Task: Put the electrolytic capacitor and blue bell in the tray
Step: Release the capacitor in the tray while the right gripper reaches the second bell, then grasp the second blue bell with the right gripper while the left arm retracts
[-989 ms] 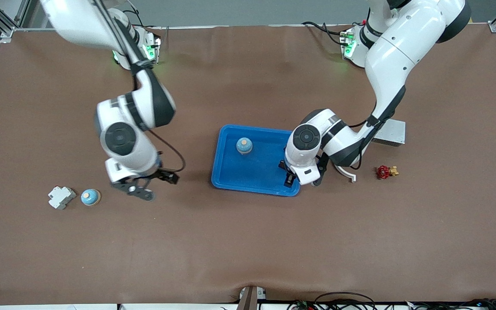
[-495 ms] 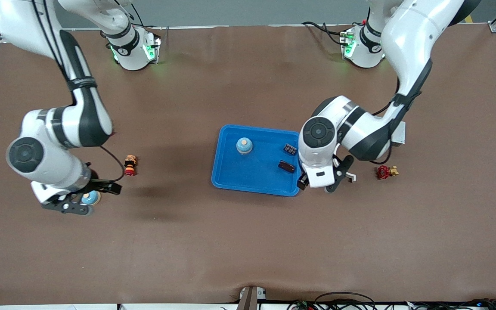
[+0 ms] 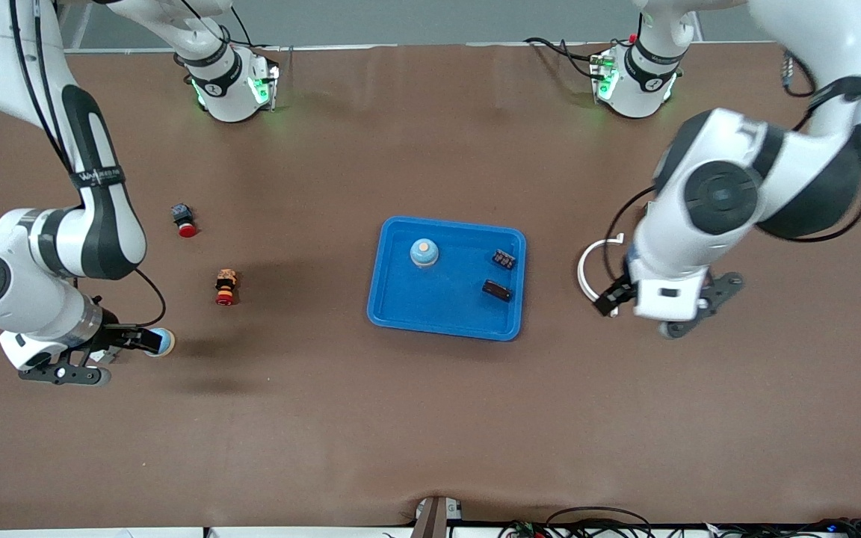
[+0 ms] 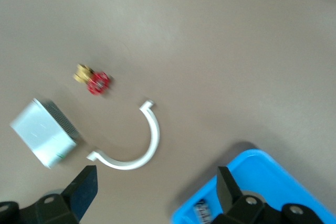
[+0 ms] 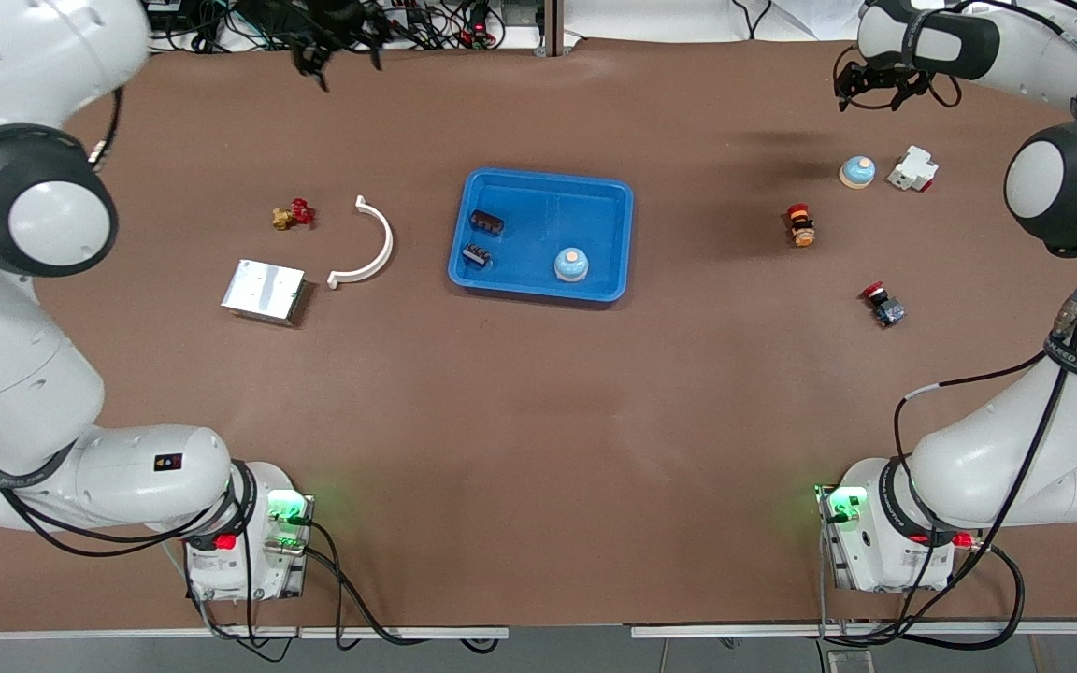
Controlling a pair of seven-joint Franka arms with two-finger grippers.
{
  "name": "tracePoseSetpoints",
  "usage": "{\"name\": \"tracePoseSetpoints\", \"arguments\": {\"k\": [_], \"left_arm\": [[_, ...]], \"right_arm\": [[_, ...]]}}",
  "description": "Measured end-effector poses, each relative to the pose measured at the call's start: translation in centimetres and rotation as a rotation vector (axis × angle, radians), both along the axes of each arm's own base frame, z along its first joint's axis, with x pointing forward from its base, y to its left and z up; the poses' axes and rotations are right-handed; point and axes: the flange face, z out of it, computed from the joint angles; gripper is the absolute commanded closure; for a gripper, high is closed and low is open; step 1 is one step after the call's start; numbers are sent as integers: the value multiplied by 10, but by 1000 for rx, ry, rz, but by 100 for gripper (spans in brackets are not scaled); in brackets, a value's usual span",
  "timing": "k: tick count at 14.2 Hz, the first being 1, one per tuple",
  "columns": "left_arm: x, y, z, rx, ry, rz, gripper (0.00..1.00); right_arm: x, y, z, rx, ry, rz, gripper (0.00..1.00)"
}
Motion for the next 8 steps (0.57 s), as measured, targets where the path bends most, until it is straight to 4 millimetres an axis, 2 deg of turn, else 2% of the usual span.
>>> {"name": "tracePoseSetpoints", "arguments": {"k": [3,8], "left_arm": [[-5,48,40,18,5,-109,0],[-29,88,98,57,18,-276,0]], "right_arm": [[0,-17,-30,11,14,1,0],[-6,-49,-56,121,33,0,0]]}}
